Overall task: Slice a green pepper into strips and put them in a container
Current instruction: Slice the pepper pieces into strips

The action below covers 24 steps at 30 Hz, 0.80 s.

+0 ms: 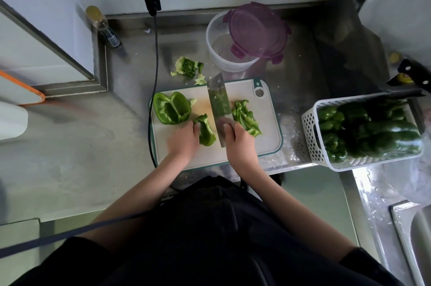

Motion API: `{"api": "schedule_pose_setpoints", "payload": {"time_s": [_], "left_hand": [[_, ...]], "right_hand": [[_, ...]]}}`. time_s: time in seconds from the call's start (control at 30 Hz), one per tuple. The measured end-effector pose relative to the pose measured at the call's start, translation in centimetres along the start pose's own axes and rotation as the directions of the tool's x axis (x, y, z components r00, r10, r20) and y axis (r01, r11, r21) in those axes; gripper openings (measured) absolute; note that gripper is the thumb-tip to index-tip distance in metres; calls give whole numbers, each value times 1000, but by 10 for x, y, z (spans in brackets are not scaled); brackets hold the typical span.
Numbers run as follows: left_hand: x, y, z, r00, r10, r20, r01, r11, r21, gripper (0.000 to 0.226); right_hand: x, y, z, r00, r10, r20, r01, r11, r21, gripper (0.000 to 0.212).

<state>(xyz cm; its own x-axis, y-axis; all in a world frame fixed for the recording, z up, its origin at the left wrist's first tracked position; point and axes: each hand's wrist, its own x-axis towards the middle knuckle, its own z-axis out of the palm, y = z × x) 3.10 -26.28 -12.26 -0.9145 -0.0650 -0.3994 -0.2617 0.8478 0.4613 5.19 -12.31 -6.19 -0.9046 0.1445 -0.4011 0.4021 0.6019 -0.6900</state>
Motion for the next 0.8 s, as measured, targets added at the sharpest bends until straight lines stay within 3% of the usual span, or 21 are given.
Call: {"api": "schedule_pose_setpoints", "payload": {"time_s": [0.63, 0.8], "left_hand": [[2, 5, 4, 998, 66, 0, -65, 982, 177, 27], [2, 5, 5, 998, 62, 11, -63, 975, 212, 20]], "right_hand": [[-10, 3, 14, 996, -1, 91, 13, 991, -134, 27], [-12, 2, 24, 999, -17, 51, 25, 986, -166, 29]]}}
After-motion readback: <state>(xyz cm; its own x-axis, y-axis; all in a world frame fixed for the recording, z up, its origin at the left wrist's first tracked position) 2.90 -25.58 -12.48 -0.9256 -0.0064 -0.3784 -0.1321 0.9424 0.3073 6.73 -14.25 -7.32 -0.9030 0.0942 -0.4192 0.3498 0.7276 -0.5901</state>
